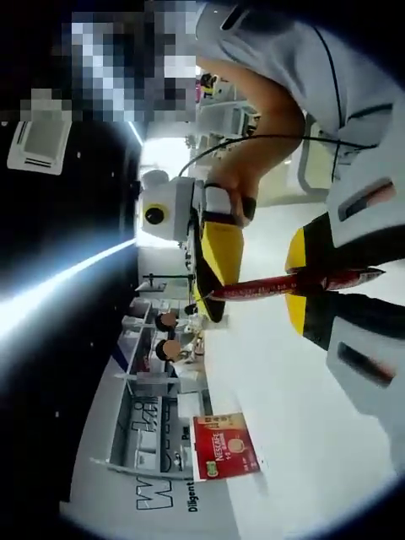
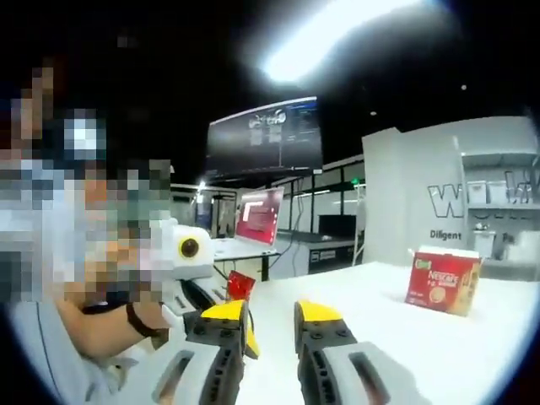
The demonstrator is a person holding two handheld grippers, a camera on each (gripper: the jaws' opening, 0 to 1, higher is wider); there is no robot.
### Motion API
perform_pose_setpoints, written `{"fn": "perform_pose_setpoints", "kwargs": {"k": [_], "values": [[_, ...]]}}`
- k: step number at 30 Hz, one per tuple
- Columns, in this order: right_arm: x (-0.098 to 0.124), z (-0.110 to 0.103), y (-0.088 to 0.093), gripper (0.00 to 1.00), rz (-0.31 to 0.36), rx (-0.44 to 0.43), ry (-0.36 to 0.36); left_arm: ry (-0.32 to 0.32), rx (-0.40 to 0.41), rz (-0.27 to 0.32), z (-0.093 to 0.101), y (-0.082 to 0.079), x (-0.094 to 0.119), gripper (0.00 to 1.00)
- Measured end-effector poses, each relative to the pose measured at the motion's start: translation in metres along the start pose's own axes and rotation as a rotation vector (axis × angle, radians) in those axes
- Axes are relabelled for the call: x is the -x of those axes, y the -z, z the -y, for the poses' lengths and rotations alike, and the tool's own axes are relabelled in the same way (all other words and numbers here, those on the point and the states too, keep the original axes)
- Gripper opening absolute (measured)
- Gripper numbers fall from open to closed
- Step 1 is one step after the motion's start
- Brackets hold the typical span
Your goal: Tear open the coffee pouch, take out the coffee, and pour the coffee from the pouch into the cup
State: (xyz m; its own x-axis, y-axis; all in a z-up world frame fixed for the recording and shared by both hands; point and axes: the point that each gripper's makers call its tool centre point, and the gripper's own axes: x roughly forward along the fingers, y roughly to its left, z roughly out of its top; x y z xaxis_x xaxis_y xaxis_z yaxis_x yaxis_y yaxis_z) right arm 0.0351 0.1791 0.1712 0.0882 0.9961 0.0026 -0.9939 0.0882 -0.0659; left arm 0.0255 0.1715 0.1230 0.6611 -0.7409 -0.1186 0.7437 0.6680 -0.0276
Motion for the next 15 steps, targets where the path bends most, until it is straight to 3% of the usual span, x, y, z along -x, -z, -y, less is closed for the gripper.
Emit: {"fn": "perform_pose_setpoints", "kwargs": {"k": [3, 7, 9, 11, 15], "values": [[0.004, -0.005, -0.006, 0.25, 0.016, -0.008, 0.0, -0.014, -0.003, 0.0, -0.002, 0.0, 0.0, 0.1], [0.0, -0.022, -0.016, 0.26, 0.062, -0.047, -0.005, -0.164, -0.075, 0.016, -0.02, -0.006, -0.003, 0.1], [-0.004, -0.017, -0.014, 0.26, 0.063, -0.031, 0.055, -0.21, -0.096, 0.012, -0.02, -0.009, -0.007, 0.1], [-0.006, -0.01, -0.014, 0.26, 0.106, -0.036, 0.116, -0.257, -0.131, -0.002, -0.019, -0.01, -0.01, 0.1], [-0.006, -0.006, -0.01, 0.25, 0.136, -0.073, 0.153, -0.29, -0.175, -0.021, -0.011, -0.01, -0.017, 0.1]]}}
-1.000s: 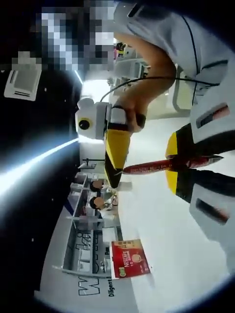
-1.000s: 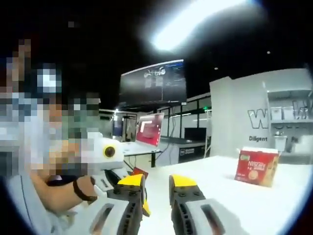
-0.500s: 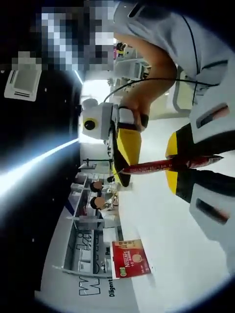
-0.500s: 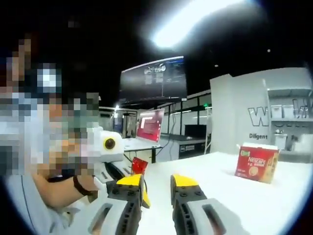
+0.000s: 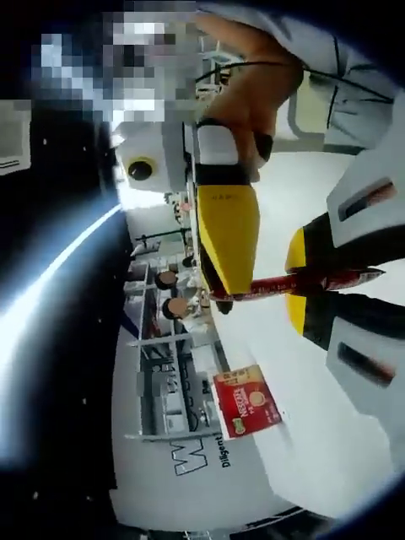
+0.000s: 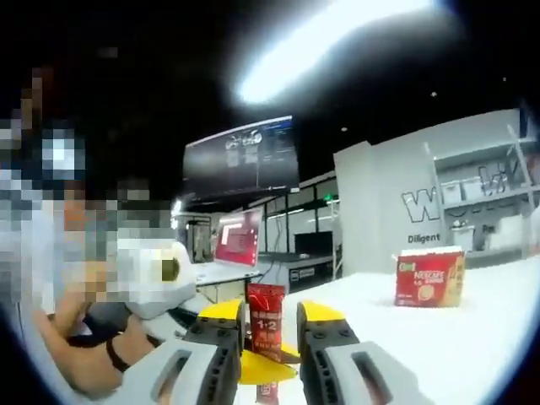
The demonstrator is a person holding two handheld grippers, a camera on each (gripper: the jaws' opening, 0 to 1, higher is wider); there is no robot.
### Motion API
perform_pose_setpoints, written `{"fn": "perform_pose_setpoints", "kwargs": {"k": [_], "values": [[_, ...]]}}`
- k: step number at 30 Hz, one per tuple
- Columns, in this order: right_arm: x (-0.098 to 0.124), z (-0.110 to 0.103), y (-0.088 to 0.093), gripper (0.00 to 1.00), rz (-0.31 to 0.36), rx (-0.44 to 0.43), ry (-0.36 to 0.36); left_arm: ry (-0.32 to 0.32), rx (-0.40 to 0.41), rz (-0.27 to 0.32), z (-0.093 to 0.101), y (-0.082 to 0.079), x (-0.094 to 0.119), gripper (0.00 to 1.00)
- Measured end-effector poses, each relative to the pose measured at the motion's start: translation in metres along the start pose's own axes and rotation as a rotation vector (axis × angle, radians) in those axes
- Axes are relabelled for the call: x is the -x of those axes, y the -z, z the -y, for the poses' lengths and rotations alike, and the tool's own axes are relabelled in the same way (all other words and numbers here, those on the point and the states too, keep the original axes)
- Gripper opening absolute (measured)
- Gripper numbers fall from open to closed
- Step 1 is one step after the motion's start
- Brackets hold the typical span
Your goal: Tear open the coffee pouch, take out the coffee, and pour the coffee from the pouch into the cup
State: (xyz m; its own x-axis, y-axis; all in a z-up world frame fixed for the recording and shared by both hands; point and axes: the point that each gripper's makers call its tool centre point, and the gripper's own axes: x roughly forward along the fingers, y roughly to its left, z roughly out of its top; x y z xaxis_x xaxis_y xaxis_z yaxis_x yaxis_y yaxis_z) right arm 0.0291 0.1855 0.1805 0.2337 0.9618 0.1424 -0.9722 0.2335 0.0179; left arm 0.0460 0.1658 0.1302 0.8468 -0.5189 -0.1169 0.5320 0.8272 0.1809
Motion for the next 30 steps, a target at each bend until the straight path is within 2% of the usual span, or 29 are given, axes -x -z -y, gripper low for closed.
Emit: {"fn": "perform_pose_setpoints", "kwargs": {"k": [6, 9, 11, 12, 14, 18, 19, 20, 22, 26, 29, 30], "values": [[0.002, 0.001, -0.002, 0.17, -0.009, 0.057, 0.044, -0.046, -0.016, -0.016, -0.002, 0.002, -0.004, 0.1], [0.003, 0.002, -0.007, 0.15, -0.005, 0.077, 0.025, -0.022, -0.013, 0.016, 0.002, -0.003, -0.002, 0.1], [0.003, -0.002, -0.013, 0.14, 0.012, 0.059, -0.038, 0.016, 0.002, 0.077, 0.004, -0.011, -0.001, 0.11], [0.004, -0.003, -0.016, 0.14, 0.017, 0.059, -0.071, 0.06, 0.045, 0.1, 0.007, -0.015, 0.002, 0.12], [0.005, -0.008, -0.022, 0.14, 0.027, 0.042, -0.148, 0.125, 0.096, 0.113, 0.01, -0.017, 0.005, 0.14], [0.012, -0.025, -0.037, 0.15, 0.039, -0.007, -0.371, 0.363, 0.232, 0.219, 0.026, -0.032, 0.021, 0.19], [0.015, -0.03, -0.039, 0.15, 0.035, -0.015, -0.433, 0.407, 0.247, 0.222, 0.029, -0.032, 0.025, 0.2], [0.018, -0.034, -0.04, 0.15, 0.032, -0.015, -0.48, 0.434, 0.224, 0.23, 0.031, -0.032, 0.029, 0.19], [0.023, -0.041, -0.044, 0.15, 0.028, -0.038, -0.559, 0.467, 0.186, 0.251, 0.034, -0.033, 0.033, 0.19], [0.026, -0.051, -0.048, 0.14, 0.039, -0.067, -0.629, 0.522, 0.171, 0.28, 0.043, -0.038, 0.04, 0.19], [0.027, -0.052, -0.047, 0.15, 0.051, -0.062, -0.632, 0.536, 0.168, 0.274, 0.049, -0.04, 0.041, 0.17], [0.026, -0.051, -0.046, 0.16, 0.059, -0.051, -0.616, 0.506, 0.142, 0.272, 0.046, -0.038, 0.039, 0.16]]}}
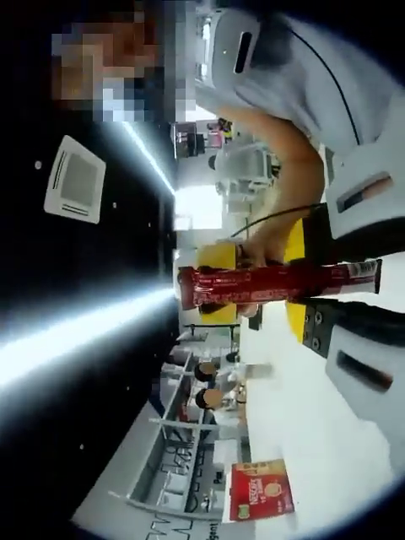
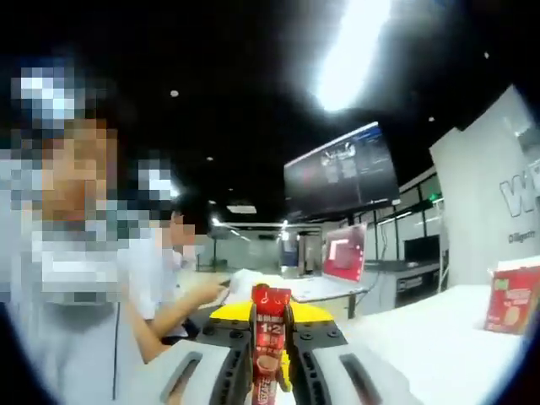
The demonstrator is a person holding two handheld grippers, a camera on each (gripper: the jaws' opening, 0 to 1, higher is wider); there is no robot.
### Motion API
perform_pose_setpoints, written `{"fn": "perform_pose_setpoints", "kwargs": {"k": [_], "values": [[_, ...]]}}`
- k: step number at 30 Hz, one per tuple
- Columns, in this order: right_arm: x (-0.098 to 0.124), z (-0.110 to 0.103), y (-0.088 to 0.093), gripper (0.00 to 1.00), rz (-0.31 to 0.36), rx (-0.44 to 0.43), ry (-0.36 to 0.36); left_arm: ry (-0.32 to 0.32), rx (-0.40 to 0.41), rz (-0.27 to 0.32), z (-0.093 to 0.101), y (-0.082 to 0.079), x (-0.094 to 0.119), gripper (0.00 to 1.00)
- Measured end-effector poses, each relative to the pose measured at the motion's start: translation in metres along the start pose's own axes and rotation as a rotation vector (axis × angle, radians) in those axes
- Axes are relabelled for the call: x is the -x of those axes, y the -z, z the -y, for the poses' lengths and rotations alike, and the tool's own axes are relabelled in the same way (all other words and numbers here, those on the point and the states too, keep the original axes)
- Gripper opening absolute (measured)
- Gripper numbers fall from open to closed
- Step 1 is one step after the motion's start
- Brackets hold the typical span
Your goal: Tear open the coffee pouch, take out the coffee, and pour the coffee from the pouch into the cup
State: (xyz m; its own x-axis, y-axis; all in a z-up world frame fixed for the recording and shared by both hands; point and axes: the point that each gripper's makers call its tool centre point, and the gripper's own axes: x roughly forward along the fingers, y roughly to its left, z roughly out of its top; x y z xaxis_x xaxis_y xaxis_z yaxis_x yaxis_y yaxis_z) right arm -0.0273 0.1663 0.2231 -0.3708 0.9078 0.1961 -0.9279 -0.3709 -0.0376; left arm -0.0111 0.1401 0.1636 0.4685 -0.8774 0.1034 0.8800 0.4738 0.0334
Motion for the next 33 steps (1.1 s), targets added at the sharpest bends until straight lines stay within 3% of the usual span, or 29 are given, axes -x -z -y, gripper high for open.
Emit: {"fn": "perform_pose_setpoints", "kwargs": {"k": [3, 7, 10, 14, 17, 21, 24, 25, 27, 30, 31, 33], "values": [[0.002, 0.011, 0.003, 0.21, -0.002, 0.015, 0.079, -0.054, 0.001, -0.016, -0.009, 0.003, 0.0, 0.14], [0.006, 0.032, 0.018, 0.27, -0.084, 0.064, 0.269, -0.231, -0.042, -0.048, -0.036, 0.006, 0.002, 0.14], [0.01, 0.05, 0.03, 0.26, -0.122, 0.068, 0.428, -0.365, -0.095, -0.098, -0.053, 0.008, 0.006, 0.14], [0.006, 0.053, 0.034, 0.23, -0.086, 0.058, 0.504, -0.549, -0.222, -0.183, -0.07, 0.009, 0.012, 0.14], [0.003, 0.058, 0.034, 0.16, -0.072, 0.078, 0.565, -0.601, -0.285, -0.226, -0.072, 0.013, 0.011, 0.14], [0.004, 0.061, 0.033, 0.07, -0.085, 0.097, 0.583, -0.585, -0.281, -0.214, -0.07, 0.014, 0.008, 0.15], [0.008, 0.061, 0.029, 0.05, -0.092, 0.082, 0.542, -0.461, -0.172, -0.147, -0.058, 0.011, 0.004, 0.19], [0.005, 0.053, 0.024, 0.05, -0.07, 0.057, 0.452, -0.416, -0.12, -0.109, -0.054, 0.007, 0.005, 0.21], [0.005, 0.048, 0.022, 0.05, -0.074, 0.031, 0.384, -0.328, -0.052, -0.041, -0.046, 0.0, 0.006, 0.22], [0.001, 0.023, 0.016, 0.05, -0.063, -0.009, 0.159, -0.242, -0.011, -0.027, -0.038, 0.0, 0.007, 0.22], [0.001, 0.016, 0.016, 0.05, -0.063, -0.003, 0.1, -0.157, 0.005, -0.025, -0.026, 0.001, 0.005, 0.22], [0.001, 0.008, 0.014, 0.05, -0.057, -0.006, 0.034, -0.08, 0.019, -0.024, -0.014, 0.002, 0.002, 0.21]]}}
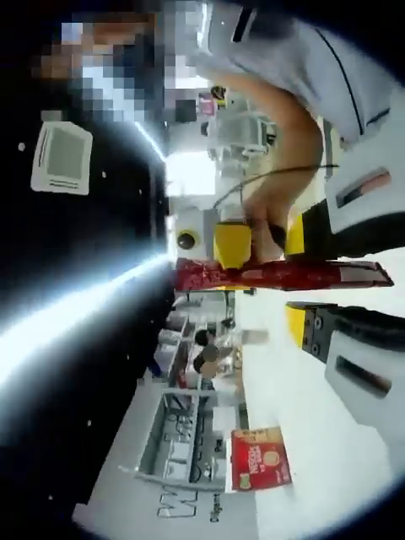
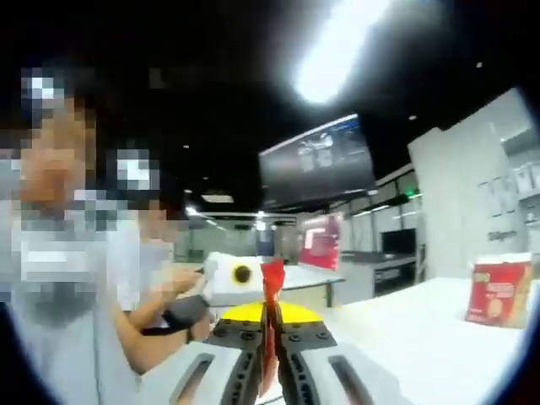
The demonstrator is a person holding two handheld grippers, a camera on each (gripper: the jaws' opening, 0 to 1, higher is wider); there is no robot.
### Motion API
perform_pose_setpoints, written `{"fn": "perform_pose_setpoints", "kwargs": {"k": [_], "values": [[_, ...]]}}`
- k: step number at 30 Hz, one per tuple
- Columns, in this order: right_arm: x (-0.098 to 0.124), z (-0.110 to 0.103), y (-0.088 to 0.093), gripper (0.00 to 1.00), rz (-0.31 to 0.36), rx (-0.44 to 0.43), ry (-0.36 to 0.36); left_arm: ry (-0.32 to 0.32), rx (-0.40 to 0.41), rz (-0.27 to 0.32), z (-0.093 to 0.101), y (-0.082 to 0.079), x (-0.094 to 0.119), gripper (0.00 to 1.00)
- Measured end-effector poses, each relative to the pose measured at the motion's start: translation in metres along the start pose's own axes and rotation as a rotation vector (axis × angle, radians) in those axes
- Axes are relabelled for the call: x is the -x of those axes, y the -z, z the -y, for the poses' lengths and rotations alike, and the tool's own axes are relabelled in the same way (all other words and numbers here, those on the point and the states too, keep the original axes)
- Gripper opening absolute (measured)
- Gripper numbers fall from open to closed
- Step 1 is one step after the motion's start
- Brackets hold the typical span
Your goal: Tear open the coffee pouch, take out the coffee, and pour the coffee from the pouch into the cup
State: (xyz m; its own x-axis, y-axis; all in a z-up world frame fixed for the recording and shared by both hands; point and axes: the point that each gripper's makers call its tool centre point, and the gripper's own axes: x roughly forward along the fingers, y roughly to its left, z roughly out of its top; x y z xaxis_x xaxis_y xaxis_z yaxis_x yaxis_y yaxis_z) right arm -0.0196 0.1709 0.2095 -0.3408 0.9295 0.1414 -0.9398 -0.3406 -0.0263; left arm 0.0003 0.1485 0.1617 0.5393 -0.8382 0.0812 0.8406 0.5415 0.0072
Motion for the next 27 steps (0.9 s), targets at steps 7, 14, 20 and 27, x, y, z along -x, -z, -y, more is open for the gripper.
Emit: {"fn": "perform_pose_setpoints", "kwargs": {"k": [7, 14, 20, 27], "values": [[0.005, -0.012, 0.0, 0.06, 0.02, -0.009, -0.08, 0.134, 0.032, 0.014, 0.022, 0.004, -0.006, 0.15], [0.017, 0.018, -0.01, 0.24, 0.068, 0.018, 0.132, -0.11, -0.006, -0.024, -0.022, 0.011, -0.002, 0.12], [0.012, 0.017, -0.016, 0.25, 0.076, 0.025, 0.157, -0.074, -0.053, -0.034, -0.011, 0.012, -0.006, 0.12], [0.013, 0.016, -0.025, 0.08, 0.126, -0.013, 0.139, -0.081, -0.075, -0.068, -0.011, 0.019, -0.009, 0.12]]}}
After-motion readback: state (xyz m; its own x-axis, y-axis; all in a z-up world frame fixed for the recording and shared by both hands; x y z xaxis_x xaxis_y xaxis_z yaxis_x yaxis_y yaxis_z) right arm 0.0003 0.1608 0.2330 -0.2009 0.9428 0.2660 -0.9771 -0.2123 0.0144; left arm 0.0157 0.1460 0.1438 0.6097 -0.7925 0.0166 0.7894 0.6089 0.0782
